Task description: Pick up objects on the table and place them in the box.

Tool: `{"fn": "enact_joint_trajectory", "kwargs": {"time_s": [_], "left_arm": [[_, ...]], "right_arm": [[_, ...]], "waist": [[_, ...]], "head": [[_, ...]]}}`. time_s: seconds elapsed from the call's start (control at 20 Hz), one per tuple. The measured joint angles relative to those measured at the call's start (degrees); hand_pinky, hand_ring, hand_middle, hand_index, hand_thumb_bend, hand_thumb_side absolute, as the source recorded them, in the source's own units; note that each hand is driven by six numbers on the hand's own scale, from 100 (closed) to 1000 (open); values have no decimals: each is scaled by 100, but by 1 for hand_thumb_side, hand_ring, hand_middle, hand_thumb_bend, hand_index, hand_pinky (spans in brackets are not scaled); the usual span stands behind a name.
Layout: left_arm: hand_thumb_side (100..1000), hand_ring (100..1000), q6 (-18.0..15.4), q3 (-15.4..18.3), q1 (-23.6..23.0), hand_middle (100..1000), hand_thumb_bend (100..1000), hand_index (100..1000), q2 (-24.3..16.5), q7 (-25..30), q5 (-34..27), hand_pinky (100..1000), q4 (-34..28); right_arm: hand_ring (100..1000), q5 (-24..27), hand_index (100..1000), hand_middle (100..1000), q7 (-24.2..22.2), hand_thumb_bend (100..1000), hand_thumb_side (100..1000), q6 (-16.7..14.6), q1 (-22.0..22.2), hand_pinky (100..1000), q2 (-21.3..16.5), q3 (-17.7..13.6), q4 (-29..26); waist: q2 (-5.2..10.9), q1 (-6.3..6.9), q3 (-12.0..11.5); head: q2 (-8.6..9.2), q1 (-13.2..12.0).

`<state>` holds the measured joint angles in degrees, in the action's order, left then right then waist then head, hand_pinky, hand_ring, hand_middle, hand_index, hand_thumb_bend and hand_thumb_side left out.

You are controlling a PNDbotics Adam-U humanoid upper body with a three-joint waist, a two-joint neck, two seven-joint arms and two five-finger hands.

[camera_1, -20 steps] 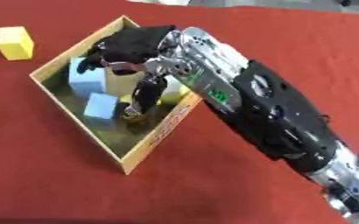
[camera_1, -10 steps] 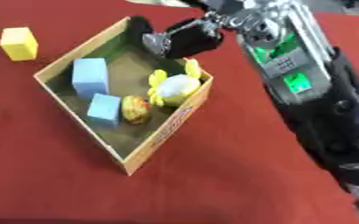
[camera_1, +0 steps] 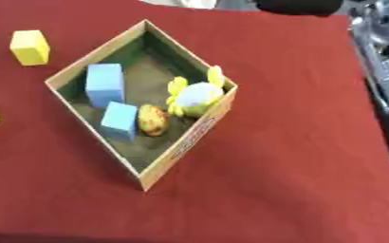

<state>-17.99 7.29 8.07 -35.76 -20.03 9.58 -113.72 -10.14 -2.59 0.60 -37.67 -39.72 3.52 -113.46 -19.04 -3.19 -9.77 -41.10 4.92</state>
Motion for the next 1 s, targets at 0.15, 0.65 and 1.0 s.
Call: {"fn": "enact_joint_trajectory", "kwargs": {"time_s": [0.15,0.65,1.0], "left_arm": [[657,812,212,-53,-202,783,288,887,-579,167,586,900,0],[658,852,950,-139,-572,810,396,918,-1886,1821,2081,878,89],[539,882,355,-139,-570,846,479,955,-2232,2477,2226,892,666]], "right_arm": [[855,117,852,694,418,100,270,-158,361,872,-224,-206,-1],[846,171,845,688,1107,100,297,-198,1112,871,-549,-564,-3],[841,165,843,684,1272,100,315,-134,1240,870,-558,-637,-8]], "waist": [[0,30,22],[4,66,61],[5,93,50]], "head": [[-18,-106],[-19,-87],[-17,26]]}}
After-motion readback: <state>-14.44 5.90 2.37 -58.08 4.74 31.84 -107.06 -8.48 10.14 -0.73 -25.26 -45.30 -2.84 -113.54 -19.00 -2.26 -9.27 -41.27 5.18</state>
